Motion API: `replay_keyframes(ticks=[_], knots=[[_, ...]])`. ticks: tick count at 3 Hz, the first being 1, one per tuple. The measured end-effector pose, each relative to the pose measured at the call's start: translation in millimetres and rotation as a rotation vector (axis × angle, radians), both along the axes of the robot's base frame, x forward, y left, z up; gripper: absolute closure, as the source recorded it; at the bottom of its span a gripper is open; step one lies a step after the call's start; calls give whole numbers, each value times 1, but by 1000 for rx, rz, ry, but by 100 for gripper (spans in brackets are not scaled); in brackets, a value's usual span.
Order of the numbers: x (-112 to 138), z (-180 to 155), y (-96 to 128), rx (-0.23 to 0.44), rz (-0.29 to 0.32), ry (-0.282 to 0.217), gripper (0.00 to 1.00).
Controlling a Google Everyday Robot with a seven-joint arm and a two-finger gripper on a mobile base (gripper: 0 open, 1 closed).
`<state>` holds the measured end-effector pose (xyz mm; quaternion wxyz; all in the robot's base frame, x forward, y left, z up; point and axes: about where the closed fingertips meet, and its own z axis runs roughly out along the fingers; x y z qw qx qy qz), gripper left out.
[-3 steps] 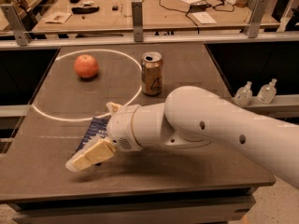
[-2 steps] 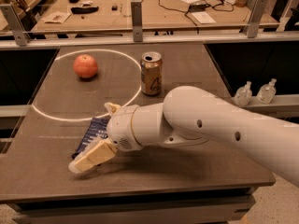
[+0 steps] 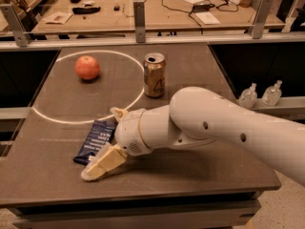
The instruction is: Move rxbar blueberry near apple
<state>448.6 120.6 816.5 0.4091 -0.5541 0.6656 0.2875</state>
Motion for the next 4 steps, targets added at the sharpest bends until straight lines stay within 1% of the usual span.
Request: replay_keyframes(ticks=[1,2,4], knots=[[-6,-5,1,-51,-21,6,18],[-7,-5,1,-56,-24,7,41],[-7,0,1,-57,-25,7,88]])
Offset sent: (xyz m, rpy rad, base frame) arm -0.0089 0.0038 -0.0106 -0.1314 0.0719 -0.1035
